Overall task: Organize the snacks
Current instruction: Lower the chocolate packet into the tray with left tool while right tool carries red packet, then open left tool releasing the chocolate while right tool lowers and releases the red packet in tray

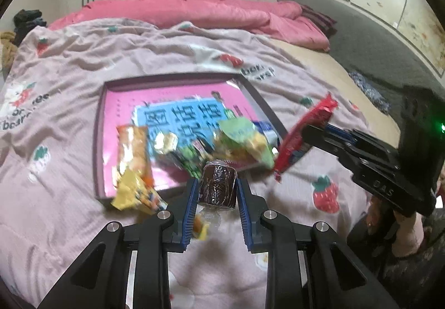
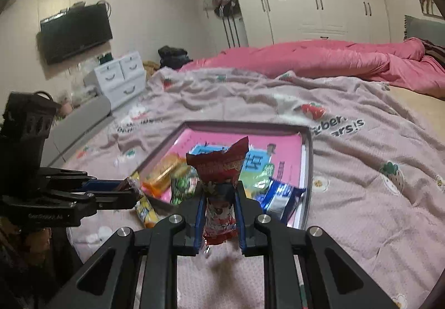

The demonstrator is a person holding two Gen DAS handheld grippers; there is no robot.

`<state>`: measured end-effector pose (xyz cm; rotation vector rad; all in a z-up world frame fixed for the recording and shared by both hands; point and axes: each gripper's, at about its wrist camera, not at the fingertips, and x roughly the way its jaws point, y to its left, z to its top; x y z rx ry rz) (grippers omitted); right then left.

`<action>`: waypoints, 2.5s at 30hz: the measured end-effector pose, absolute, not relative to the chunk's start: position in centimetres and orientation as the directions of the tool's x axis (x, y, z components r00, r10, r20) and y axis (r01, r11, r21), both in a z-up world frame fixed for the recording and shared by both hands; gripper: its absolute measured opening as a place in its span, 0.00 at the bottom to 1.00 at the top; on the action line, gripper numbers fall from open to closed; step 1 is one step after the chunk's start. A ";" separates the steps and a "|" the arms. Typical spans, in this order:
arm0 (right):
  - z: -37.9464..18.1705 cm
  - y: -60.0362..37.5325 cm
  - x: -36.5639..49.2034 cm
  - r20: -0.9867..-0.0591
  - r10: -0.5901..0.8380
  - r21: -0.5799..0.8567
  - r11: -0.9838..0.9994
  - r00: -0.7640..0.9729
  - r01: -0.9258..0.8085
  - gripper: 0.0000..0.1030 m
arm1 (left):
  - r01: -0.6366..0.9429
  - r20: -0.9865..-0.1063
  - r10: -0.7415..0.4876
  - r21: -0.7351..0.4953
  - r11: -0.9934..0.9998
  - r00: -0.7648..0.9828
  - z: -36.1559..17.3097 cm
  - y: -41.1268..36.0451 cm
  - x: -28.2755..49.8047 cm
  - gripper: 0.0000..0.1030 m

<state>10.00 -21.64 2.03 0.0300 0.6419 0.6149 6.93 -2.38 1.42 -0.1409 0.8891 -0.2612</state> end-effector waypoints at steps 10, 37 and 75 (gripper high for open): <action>2.5 -24.0 12.0 -0.542 0.474 0.237 0.878 0.694 -0.415 0.19 | 0.082 -0.740 -0.225 -0.225 0.971 0.634 1.3 0.1 10.2 0.28; -1.2 -21.7 15.7 -0.660 0.369 0.136 0.915 0.654 -0.379 0.19 | 0.030 -0.788 -0.151 -0.166 0.986 0.597 -3.1 0.4 14.2 0.28; -3.1 -20.4 17.6 -0.707 0.368 0.134 0.908 0.603 -0.397 0.21 | 0.017 -0.789 -0.143 -0.165 0.986 0.597 -3.6 1.0 14.7 0.28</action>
